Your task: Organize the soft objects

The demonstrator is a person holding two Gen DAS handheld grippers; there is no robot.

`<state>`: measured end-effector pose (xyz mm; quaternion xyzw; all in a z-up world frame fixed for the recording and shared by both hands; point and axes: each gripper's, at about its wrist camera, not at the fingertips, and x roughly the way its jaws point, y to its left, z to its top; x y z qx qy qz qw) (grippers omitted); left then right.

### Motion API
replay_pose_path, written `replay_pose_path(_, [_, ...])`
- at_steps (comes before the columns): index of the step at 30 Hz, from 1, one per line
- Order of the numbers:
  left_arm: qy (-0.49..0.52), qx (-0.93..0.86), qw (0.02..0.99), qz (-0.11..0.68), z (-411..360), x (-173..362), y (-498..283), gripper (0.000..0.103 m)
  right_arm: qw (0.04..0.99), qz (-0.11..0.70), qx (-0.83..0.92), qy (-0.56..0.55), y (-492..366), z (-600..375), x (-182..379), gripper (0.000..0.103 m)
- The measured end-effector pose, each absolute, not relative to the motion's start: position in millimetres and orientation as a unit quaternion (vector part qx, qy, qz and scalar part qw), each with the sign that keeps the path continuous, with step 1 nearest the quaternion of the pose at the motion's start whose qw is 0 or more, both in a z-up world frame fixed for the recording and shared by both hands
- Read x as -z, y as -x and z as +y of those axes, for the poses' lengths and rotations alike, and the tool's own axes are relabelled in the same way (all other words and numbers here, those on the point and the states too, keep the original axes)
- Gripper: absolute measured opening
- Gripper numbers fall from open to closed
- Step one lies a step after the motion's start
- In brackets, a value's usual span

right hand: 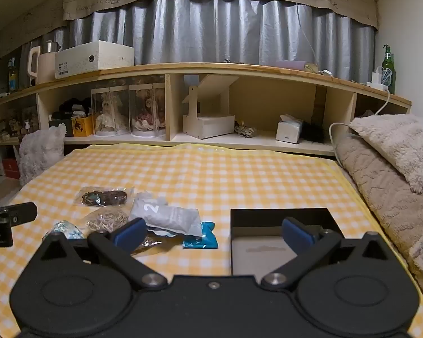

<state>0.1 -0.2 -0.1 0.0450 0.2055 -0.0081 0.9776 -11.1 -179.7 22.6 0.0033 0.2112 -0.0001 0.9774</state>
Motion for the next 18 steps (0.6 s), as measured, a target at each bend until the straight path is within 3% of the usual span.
replay_pose_path(18, [-0.038,0.012,0.977,0.209,-0.9,-1.3,0.5,0.103,0.977,0.214,0.000,-0.003,10.6,-179.7,-21.6,0.103])
